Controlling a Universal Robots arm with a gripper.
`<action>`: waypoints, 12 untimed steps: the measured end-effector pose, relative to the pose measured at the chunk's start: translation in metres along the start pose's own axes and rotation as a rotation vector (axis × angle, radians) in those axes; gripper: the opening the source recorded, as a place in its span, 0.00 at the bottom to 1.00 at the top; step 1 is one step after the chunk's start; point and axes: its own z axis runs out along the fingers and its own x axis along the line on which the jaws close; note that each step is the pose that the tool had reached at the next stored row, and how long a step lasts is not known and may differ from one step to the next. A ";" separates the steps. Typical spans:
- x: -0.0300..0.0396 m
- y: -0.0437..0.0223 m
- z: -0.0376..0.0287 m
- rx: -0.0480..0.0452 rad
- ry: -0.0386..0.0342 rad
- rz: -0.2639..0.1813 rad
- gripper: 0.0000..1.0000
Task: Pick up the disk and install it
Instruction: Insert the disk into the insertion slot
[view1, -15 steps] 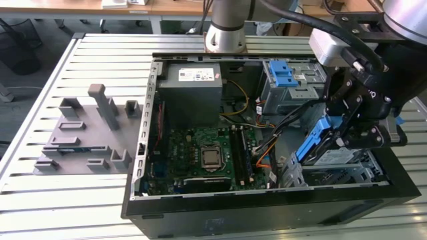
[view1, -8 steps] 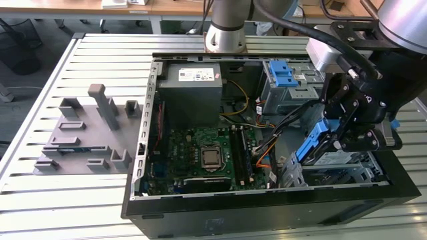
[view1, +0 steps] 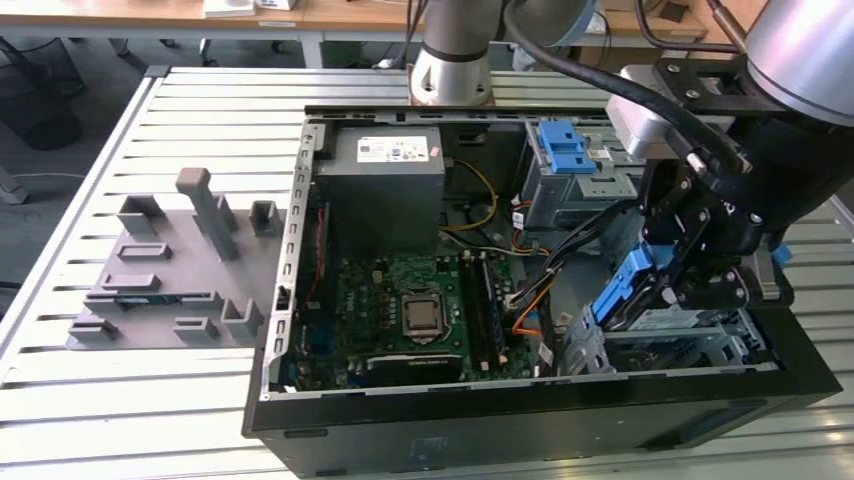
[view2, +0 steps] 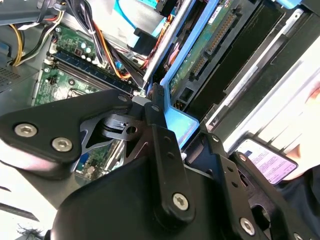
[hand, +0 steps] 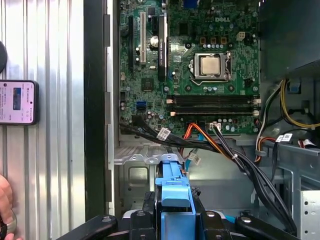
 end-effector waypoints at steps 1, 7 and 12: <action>0.0000 0.0000 0.0009 0.0000 0.0000 0.000 0.36; 0.0001 0.0000 0.0065 0.0000 0.0000 0.000 0.36; 0.0002 -0.0001 0.0110 0.0000 -0.0001 0.000 0.36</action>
